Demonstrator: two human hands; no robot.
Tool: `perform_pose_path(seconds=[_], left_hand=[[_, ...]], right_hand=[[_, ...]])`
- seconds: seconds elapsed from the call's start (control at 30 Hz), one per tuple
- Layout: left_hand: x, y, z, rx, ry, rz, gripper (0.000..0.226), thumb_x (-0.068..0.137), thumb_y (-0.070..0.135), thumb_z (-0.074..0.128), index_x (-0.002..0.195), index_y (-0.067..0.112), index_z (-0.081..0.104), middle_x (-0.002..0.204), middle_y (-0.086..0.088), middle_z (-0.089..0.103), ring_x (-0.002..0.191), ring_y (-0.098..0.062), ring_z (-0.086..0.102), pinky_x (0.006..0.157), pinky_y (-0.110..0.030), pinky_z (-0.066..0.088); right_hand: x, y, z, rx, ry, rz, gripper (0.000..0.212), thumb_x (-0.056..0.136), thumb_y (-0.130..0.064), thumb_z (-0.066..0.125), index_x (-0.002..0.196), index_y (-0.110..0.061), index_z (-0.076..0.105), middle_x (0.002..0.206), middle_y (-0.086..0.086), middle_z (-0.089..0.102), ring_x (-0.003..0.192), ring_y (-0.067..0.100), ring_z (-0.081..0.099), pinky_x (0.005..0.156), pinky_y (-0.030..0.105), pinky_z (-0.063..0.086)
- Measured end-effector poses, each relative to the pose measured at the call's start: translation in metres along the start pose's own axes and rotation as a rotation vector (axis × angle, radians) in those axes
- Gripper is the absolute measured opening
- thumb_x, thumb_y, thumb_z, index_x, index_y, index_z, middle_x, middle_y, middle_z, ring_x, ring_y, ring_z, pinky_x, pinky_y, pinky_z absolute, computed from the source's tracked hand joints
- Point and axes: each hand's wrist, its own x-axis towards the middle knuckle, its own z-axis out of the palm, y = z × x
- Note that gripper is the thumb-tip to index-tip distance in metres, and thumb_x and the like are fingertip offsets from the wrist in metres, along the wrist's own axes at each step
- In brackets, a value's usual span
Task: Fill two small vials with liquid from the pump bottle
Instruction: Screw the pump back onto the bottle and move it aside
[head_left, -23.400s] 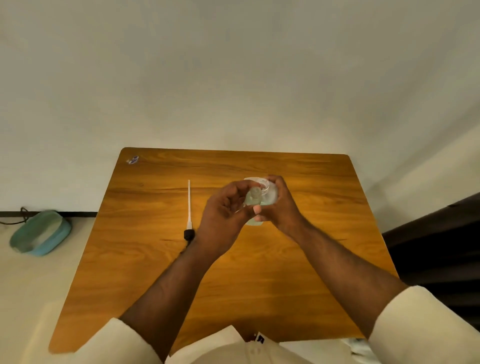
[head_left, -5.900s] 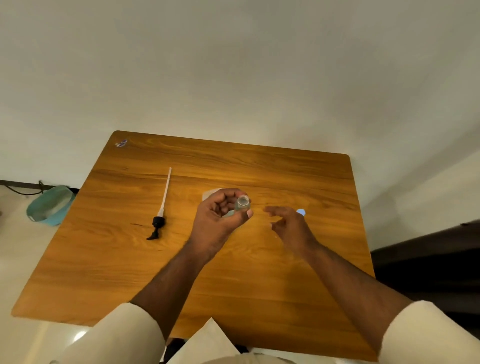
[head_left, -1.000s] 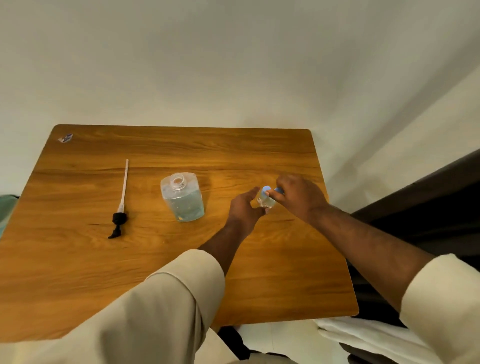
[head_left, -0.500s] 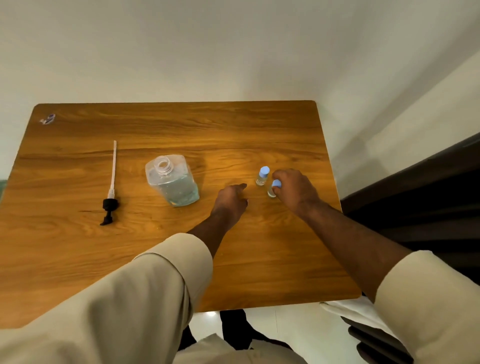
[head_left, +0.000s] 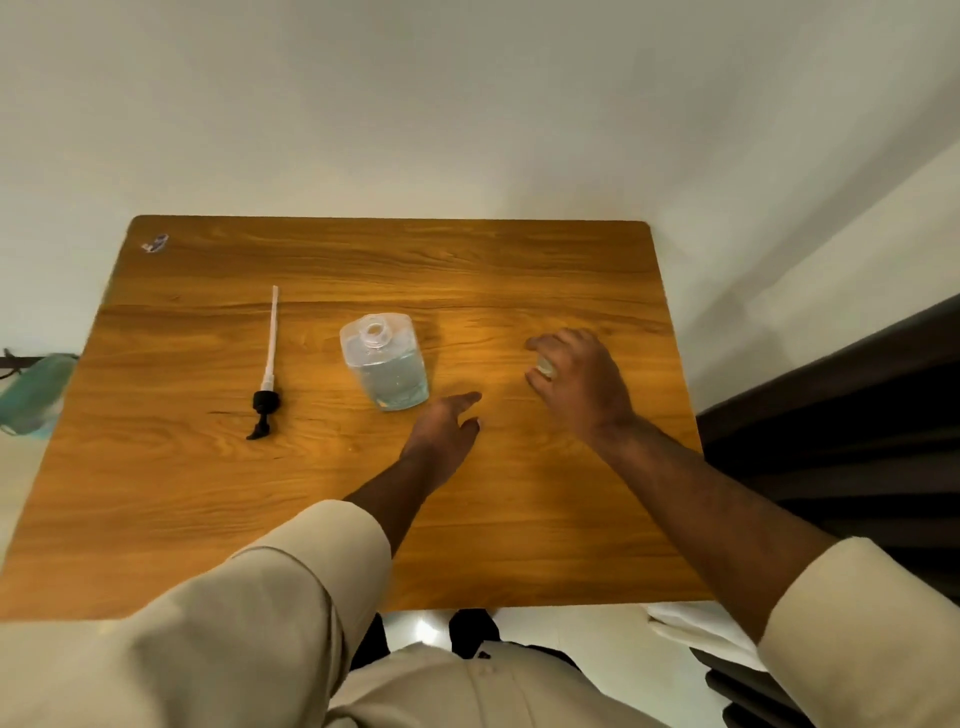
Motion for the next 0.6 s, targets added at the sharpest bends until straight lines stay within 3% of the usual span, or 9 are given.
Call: perform_pose_path(seconds=[0.17, 0.37, 0.53, 0.6], left_hand=[[-0.034, -0.05, -0.044, 0.003, 0.053, -0.039, 0.039, 0.091, 0.018, 0.062, 0.13, 0.016, 0.06, 0.132, -0.005, 0.061, 0.121, -0.022, 0.057, 0.099, -0.031, 0.047], [-0.055, -0.118, -0.114, -0.029, 0.127, -0.138, 0.04, 0.091, 0.018, 0.061, 0.132, 0.017, 0.058, 0.135, -0.002, 0.06, 0.123, -0.019, 0.056, 0.099, -0.029, 0.046], [-0.051, -0.164, -0.163, -0.067, 0.185, -0.215, 0.039, 0.09, 0.019, 0.063, 0.128, 0.017, 0.061, 0.129, -0.004, 0.064, 0.114, -0.02, 0.06, 0.086, -0.02, 0.042], [-0.047, -0.178, -0.179, -0.087, 0.187, -0.208, 0.038, 0.09, 0.017, 0.063, 0.128, 0.015, 0.061, 0.127, -0.006, 0.064, 0.114, -0.02, 0.061, 0.087, -0.022, 0.045]], right_hand=[[0.001, -0.079, 0.026, 0.097, -0.036, -0.259, 0.023, 0.076, -0.009, 0.074, 0.098, -0.003, 0.07, 0.092, 0.013, 0.07, 0.085, 0.031, 0.063, 0.075, 0.037, 0.052], [0.012, -0.147, 0.078, 0.13, -0.177, -0.23, 0.024, 0.084, -0.015, 0.067, 0.107, -0.008, 0.068, 0.101, 0.01, 0.069, 0.097, 0.027, 0.061, 0.082, 0.036, 0.049], [0.039, -0.189, 0.131, 0.147, -0.329, -0.169, 0.029, 0.092, -0.019, 0.058, 0.119, -0.011, 0.062, 0.115, 0.008, 0.064, 0.11, 0.025, 0.054, 0.091, 0.034, 0.043], [0.053, -0.204, 0.149, 0.123, -0.38, -0.158, 0.031, 0.092, -0.017, 0.056, 0.123, -0.01, 0.06, 0.119, 0.009, 0.062, 0.113, 0.026, 0.051, 0.092, 0.036, 0.043]])
